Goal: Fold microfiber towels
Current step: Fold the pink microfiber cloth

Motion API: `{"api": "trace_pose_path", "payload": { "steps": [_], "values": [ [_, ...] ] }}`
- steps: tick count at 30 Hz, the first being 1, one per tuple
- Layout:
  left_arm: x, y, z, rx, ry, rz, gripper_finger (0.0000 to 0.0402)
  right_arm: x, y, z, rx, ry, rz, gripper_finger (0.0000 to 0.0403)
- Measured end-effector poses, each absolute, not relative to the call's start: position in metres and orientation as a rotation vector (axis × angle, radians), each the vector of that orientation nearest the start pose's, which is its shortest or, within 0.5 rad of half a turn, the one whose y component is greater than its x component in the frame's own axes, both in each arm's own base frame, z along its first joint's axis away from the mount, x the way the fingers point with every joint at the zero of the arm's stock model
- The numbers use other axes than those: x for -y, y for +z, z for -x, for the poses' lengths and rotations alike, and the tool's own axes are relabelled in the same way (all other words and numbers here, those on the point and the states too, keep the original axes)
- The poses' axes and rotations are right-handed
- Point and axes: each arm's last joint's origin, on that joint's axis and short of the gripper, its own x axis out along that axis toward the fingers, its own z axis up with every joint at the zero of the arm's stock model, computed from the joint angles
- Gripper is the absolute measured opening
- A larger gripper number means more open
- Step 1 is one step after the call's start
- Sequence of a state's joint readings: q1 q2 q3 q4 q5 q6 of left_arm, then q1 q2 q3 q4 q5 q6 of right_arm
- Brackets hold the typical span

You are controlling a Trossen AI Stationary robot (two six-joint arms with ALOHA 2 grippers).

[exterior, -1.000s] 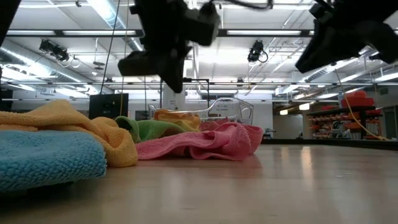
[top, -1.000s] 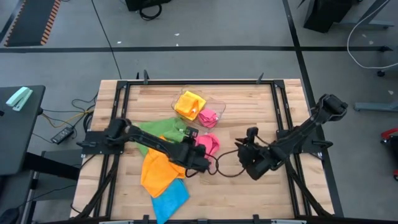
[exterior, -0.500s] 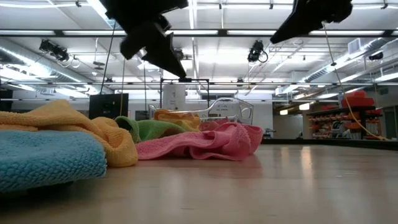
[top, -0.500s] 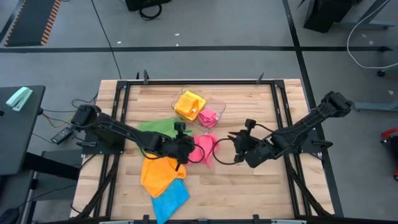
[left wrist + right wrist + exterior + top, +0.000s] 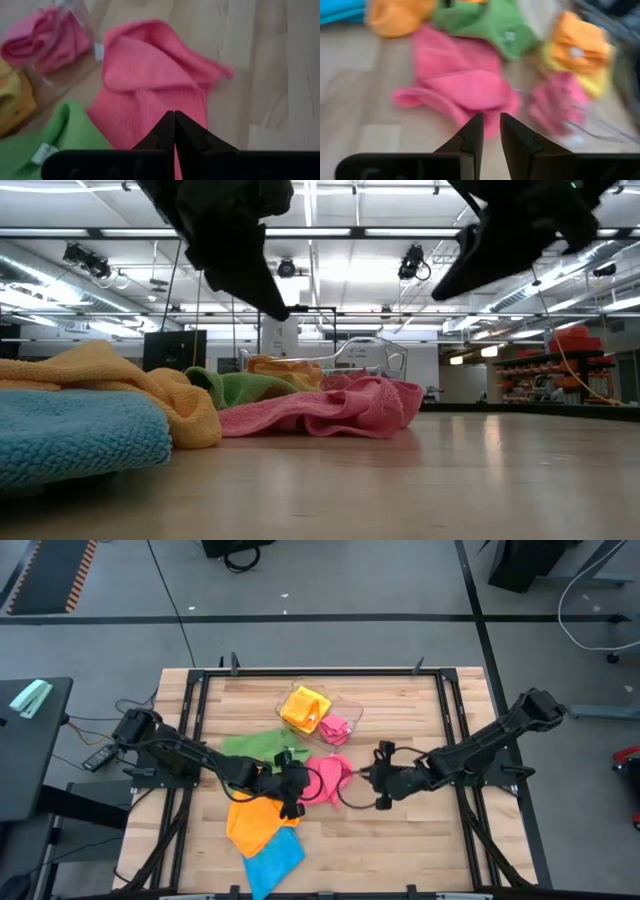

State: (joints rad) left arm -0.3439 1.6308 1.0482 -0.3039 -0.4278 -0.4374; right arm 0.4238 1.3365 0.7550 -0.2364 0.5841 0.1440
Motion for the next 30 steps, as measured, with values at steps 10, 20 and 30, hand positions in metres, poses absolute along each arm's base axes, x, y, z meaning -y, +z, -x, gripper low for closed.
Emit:
{"api": "trace_pose_path", "payload": {
  "steps": [10, 20, 30],
  "values": [
    [0.106, 0.199, -0.329, -0.734, 0.256, 0.096, 0.0031, -0.093, 0.166, -0.228, -0.495, 0.098, 0.254, 0.0077],
    [0.109, 0.191, -0.328, -0.770, 0.260, 0.093, 0.0016, -0.101, 0.151, -0.247, -0.532, 0.122, 0.265, 0.0141],
    [0.112, 0.190, -0.326, -0.780, 0.253, 0.085, 0.0026, -0.118, 0.140, -0.286, -0.563, 0.129, 0.351, 0.0185]
  ]
}}
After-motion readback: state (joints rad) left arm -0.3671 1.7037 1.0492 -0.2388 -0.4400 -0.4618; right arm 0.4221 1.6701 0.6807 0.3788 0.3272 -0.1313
